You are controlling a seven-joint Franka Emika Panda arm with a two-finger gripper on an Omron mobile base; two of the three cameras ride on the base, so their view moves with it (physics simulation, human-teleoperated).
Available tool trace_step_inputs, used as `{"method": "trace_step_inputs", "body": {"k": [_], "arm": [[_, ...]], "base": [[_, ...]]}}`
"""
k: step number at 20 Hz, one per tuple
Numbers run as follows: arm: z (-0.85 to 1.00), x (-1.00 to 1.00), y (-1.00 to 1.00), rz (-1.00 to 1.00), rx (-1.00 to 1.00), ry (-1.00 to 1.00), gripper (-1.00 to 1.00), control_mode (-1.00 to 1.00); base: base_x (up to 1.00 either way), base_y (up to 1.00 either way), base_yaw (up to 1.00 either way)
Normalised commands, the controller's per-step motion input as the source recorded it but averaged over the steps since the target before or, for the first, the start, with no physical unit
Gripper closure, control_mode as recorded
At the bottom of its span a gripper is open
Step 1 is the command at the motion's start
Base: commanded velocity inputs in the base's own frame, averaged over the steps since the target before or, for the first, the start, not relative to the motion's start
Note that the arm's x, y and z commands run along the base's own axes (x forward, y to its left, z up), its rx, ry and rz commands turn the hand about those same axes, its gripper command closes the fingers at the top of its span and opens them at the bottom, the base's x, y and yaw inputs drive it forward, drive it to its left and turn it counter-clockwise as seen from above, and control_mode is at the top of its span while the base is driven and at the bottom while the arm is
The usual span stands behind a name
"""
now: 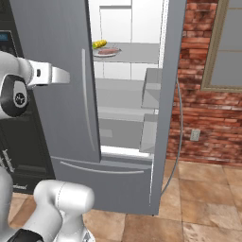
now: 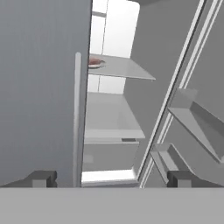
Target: Retrieve the steak from the fridge and place it on the saucepan with marinade on the stove.
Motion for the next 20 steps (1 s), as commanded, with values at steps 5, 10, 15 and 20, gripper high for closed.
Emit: {"method": "trace_step_inputs", "body": {"k": [5,10,15,20], "arm": [[0.01,0.0,0.01,0.11,0.17,0.0,-1.0,-1.0],[0.0,0.03,0.15,0.07,0.08,0.0,-1.0,-1.0],[0.0,0.25,0.05,0.01,0.04,0.0,-1.0,-1.0],[0.0,0.32,0.01,0.0,0.06,0.0,-1.0,-1.0]], "base": [[0.0,0.0,0.0],[0.0,0.0,0.0],[0.0,0.0,0.0],[0.0,0.0,0.0]]}}
